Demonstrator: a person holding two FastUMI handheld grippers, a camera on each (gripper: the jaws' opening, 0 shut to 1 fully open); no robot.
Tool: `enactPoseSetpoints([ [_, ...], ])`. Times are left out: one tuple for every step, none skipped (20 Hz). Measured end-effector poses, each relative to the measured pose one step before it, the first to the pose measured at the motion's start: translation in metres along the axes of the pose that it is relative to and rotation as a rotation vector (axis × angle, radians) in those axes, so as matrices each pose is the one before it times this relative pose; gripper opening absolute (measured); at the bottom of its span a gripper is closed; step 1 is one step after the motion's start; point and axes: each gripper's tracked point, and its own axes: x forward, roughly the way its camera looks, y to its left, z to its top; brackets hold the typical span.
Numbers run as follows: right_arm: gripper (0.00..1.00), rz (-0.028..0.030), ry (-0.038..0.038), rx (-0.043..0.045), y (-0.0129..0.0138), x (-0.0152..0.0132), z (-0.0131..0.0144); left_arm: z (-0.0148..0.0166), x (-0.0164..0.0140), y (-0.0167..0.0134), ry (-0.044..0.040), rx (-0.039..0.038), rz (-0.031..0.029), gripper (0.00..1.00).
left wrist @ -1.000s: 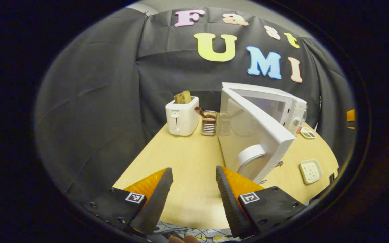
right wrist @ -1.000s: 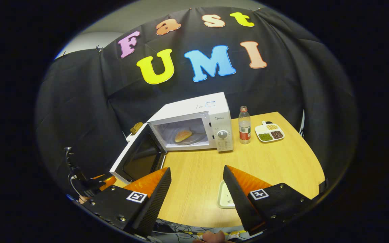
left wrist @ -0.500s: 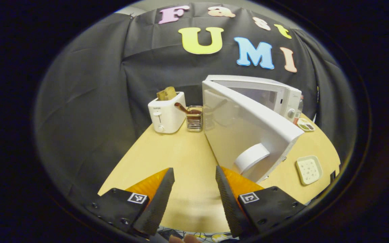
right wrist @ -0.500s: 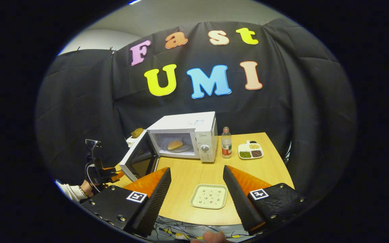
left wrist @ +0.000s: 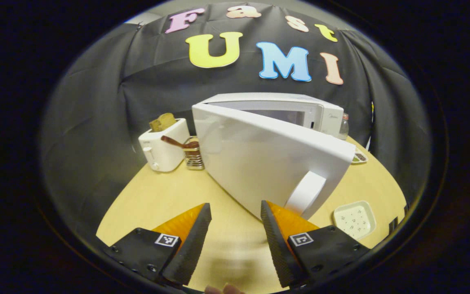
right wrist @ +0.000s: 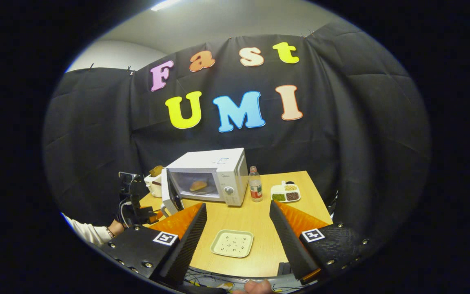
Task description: Open the microwave oven with the left hand, put the food in, and close the microwave oven.
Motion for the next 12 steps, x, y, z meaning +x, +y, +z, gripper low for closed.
enactPoseSetpoints([
  [0.94, -0.03259, 0.01569, 0.01000, -0.00277, 0.00427, -0.00461, 0.00724, 0.01231, -0.00780, -0.00634, 0.01517, -0.01800, 0.84],
  [0.94, -0.01559, 0.00598, 0.01987, 0.00293, 0.00218, -0.00079, 0.00801, 0.00994, -0.00705, -0.00894, 0.01669, -0.01907, 0.85],
  [0.95, -0.01699, -0.00800, 0.01699, 0.00503, 0.00238, 0.00435, 0.00600, 0.01243, -0.00599, -0.00436, 0.01302, -0.02376, 0.85],
  [0.94, -0.02353, -0.00584, 0.01067, 0.00076, 0.00394, 0.00209, 0.00462, 0.01441, -0.00651, -0.00042, 0.01056, -0.02197, 0.83],
  [0.94, -0.02482, 0.00980, 0.00753, 0.00044, 0.00565, -0.00533, 0.00588, 0.01321, -0.00562, -0.00250, 0.00587, -0.02339, 0.85],
  [0.94, -0.02429, 0.01592, 0.00705, -0.00022, 0.00455, -0.00482, 0.00388, 0.01158, -0.00209, 0.00482, 0.00670, -0.00859, 0.84],
  [0.94, -0.02033, 0.00336, 0.00811, 0.00128, 0.00225, -0.00010, 0.00688, 0.01210, -0.00550, -0.00678, -0.00448, -0.02566, 0.82],
  [0.95, -0.01684, -0.00458, 0.00710, 0.00190, 0.00230, 0.00176, 0.00459, 0.00785, -0.00372, -0.00309, -0.00901, -0.01979, 0.83],
  [0.95, -0.01833, 0.00016, 0.00364, 0.00104, 0.00228, -0.00108, 0.00603, 0.00971, -0.00463, -0.00439, -0.00607, -0.01822, 0.83],
  [0.95, -0.01911, 0.00987, -0.00033, -0.00045, 0.00147, -0.00205, 0.00521, 0.00918, -0.00413, -0.00666, -0.00022, -0.01372, 0.82],
  [0.94, -0.01610, 0.00508, -0.00059, -0.00037, 0.00259, -0.00055, 0.00630, 0.00899, -0.00424, -0.00714, 0.00464, -0.01194, 0.83],
  [0.95, -0.01441, -0.00139, -0.00021, -0.00055, 0.00212, 0.00120, 0.00693, 0.00866, -0.00313, -0.00654, 0.00549, -0.01012, 0.84],
])
